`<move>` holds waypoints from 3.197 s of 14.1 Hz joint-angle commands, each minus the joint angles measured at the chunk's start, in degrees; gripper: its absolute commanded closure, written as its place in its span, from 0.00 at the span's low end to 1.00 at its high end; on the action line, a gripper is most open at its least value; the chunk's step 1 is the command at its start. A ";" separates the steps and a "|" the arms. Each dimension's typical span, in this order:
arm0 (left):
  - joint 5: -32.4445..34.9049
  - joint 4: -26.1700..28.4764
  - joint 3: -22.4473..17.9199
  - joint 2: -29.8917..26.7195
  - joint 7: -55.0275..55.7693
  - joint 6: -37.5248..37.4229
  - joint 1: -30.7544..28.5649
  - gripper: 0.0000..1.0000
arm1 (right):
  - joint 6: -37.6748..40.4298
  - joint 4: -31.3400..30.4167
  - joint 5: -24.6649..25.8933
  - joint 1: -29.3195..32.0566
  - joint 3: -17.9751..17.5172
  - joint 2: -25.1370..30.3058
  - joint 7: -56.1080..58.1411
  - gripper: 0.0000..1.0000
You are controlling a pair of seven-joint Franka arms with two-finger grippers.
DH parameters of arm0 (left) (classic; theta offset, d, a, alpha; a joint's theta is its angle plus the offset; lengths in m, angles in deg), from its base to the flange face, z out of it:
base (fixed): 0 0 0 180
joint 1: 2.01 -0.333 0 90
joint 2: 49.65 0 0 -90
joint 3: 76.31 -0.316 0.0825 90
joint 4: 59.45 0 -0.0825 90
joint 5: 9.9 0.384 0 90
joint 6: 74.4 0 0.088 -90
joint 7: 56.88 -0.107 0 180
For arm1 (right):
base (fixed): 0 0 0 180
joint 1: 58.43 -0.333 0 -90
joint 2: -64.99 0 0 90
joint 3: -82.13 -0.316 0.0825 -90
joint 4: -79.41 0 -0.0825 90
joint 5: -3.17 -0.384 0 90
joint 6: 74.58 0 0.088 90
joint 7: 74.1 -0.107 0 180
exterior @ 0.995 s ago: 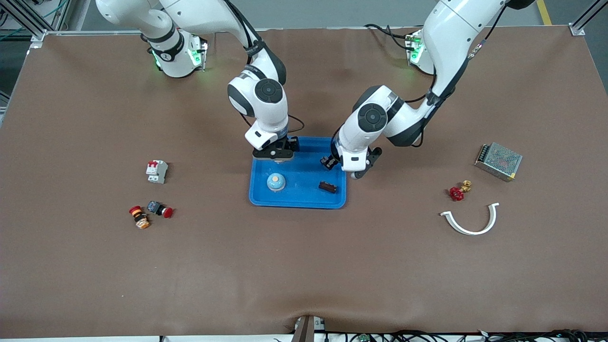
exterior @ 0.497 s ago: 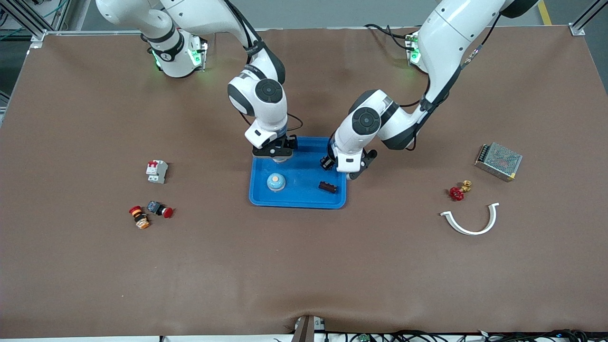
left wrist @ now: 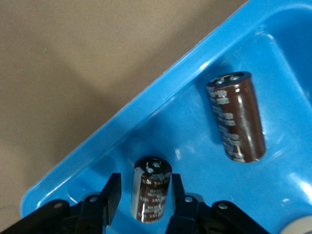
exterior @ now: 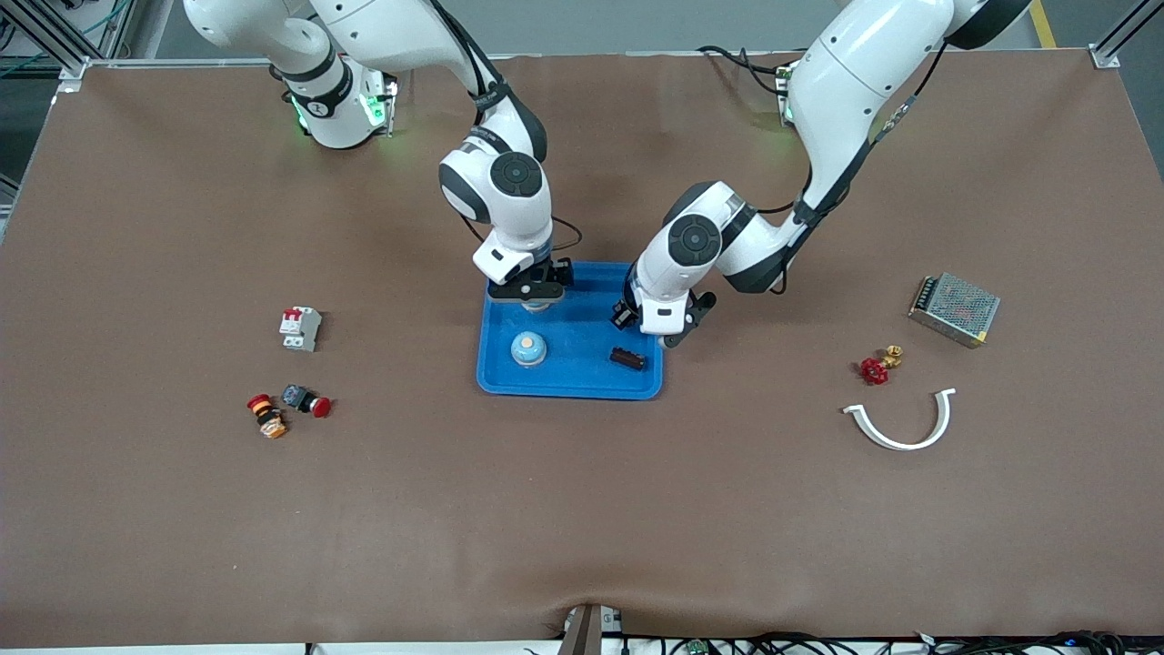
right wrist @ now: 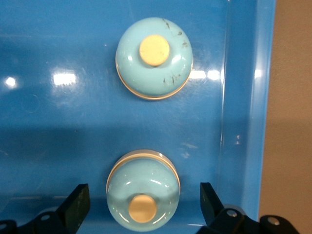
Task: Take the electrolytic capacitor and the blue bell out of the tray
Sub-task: 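Grasp the blue bell with the right gripper while the left gripper grasps a capacitor, then carry the bell toward the breaker while the left gripper carries the capacitor toward the valve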
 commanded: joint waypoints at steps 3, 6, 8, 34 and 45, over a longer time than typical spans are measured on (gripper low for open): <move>1.64 -1.60 -1.76 0.67 1.43 0.91 1.91 0.98 | -2.07 -0.08 1.46 -0.65 0.14 -0.72 -0.42 0.00; 2.43 -1.51 -1.76 -2.40 1.16 -0.84 0.94 1.00 | -2.25 -0.08 1.46 -0.74 0.14 -0.81 -0.42 0.00; 2.43 -1.60 -1.76 -5.82 0.73 -4.70 0.68 1.00 | -2.25 -0.17 1.46 -0.74 0.14 -0.90 -0.42 0.00; 4.43 15.17 -1.32 -21.49 -36.45 -24.23 -29.64 1.00 | 21.63 4.67 -0.12 6.45 -0.12 13.93 15.18 0.64; 21.41 21.07 -1.24 -13.84 -36.45 -6.65 -39.84 1.00 | 35.11 4.40 -4.96 37.72 0.41 24.24 75.03 0.64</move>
